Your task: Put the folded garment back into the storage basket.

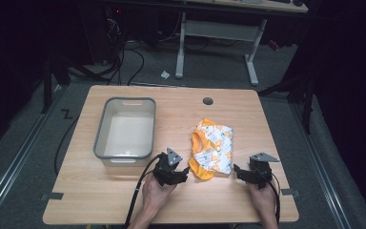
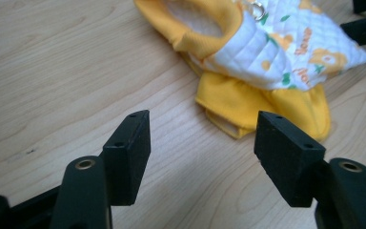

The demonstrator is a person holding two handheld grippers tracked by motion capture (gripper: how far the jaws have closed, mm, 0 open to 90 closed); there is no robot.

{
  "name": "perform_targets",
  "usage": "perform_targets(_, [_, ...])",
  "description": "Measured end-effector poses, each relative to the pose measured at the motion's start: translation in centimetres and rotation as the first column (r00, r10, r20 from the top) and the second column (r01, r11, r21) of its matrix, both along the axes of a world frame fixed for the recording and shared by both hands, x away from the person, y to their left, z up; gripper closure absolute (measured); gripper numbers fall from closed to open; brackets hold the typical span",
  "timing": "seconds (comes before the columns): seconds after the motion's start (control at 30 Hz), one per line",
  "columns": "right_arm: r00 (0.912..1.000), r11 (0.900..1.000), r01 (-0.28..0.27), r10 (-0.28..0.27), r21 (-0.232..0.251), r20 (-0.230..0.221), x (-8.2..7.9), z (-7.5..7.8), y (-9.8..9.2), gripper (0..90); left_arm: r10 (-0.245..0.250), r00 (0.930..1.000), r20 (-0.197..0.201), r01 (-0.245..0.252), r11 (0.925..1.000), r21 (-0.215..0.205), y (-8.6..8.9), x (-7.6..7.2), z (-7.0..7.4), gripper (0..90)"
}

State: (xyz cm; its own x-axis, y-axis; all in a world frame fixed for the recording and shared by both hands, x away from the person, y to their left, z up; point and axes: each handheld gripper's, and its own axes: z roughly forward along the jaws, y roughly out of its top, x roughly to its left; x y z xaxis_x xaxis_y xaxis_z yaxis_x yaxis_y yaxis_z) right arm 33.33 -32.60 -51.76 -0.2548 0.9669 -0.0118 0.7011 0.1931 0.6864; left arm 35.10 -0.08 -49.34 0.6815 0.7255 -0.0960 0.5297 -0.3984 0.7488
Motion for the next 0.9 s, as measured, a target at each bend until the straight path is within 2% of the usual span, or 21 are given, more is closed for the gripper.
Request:
perform_targets(0.2, [1.0,1.0,-0.002,0.002,-0.001,0.001,0.0,0.0,0.0,25.4,-0.014,0.9999,-0.008,0.014,0.9997,-0.022,-0.6,0.9,0.8,34.0])
perform_targets(0.27, [1.0,1.0,-0.003,0.003,0.0,0.001,0.0,0.0,0.0,25.4,-0.029,0.9991,-0.03,0.029,0.9991,-0.03,-0.9,1.4,1.0,30.3])
perform_targets(0.33, [1.0,1.0,-0.002,0.002,0.0,0.001,0.0,0.0,0.0,25.4,-0.035,0.9986,-0.039,0.032,0.9979,-0.056,-1.1,1.7,1.2,29.1])
perform_targets(0.5, [1.0,1.0,-0.003,0.003,0.0,0.001,0.0,0.0,0.0,25.4,-0.039,0.9982,-0.046,0.036,0.9978,-0.055,-1.9,2.6,1.9,26.9])
perform_targets(0.67, [1.0,1.0,-0.003,0.003,0.0,0.001,0.0,0.0,0.0,25.4,-0.054,0.9974,-0.048,0.052,0.998,-0.037,-2.8,3.7,2.6,25.5])
perform_targets(0.9, [1.0,1.0,-0.004,0.004,-0.001,0.001,0.0,0.0,0.0,25.3,-0.052,0.9967,-0.062,0.05,0.9982,-0.034,-4.2,5.4,2.8,24.4])
